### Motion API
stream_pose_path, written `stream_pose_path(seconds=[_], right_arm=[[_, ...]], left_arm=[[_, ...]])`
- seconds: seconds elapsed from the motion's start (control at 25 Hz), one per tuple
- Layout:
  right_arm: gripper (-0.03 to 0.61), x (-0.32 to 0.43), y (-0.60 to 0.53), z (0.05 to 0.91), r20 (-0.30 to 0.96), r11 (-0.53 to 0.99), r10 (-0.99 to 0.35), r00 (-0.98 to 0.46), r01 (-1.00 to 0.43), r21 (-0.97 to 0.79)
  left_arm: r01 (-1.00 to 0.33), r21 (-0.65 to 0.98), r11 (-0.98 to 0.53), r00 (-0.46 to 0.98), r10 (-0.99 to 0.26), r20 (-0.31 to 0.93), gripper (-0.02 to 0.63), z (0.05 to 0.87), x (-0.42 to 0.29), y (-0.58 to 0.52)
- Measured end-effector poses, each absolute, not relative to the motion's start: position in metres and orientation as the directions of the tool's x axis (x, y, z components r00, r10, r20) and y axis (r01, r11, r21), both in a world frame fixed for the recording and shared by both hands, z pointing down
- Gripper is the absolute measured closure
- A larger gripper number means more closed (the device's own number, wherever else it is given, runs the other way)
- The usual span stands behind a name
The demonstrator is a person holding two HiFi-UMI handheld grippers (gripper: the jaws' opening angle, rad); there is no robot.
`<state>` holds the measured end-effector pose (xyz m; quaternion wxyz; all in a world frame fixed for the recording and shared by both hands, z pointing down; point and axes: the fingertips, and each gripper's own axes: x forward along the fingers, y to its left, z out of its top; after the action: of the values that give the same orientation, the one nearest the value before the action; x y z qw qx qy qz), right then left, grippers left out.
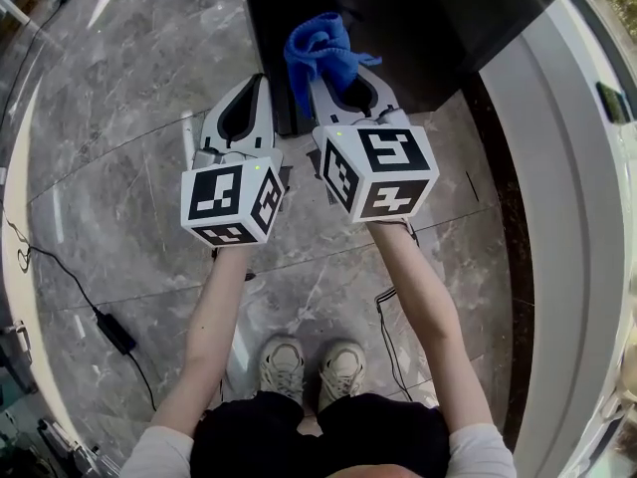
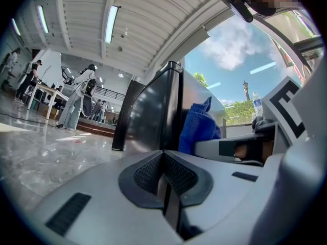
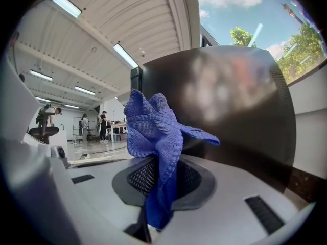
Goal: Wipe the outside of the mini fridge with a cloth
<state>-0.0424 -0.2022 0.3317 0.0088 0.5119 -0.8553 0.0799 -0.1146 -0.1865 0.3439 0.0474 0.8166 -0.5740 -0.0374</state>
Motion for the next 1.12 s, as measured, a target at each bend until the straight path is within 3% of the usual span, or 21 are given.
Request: stream_pose_path(seconds=[0.52, 1.12], right_arm=[[0.494, 0.071, -0.226, 0.342, 0.075, 0.257, -0.961, -0.265, -0.962, -0.095], [0.494, 0.174, -0.248, 0.349, 0.059, 0.047, -0.997, -0.053, -0.994, -0.101]], left_arm=[[-0.812, 0.181, -0.555, 0.560, -0.828, -0.023, 0.609, 0.356, 0.007, -0.201], [-0.786, 0.216, -0.579, 0.596, -0.803, 0.018, 0.609, 0.391, 0.050, -0.227]])
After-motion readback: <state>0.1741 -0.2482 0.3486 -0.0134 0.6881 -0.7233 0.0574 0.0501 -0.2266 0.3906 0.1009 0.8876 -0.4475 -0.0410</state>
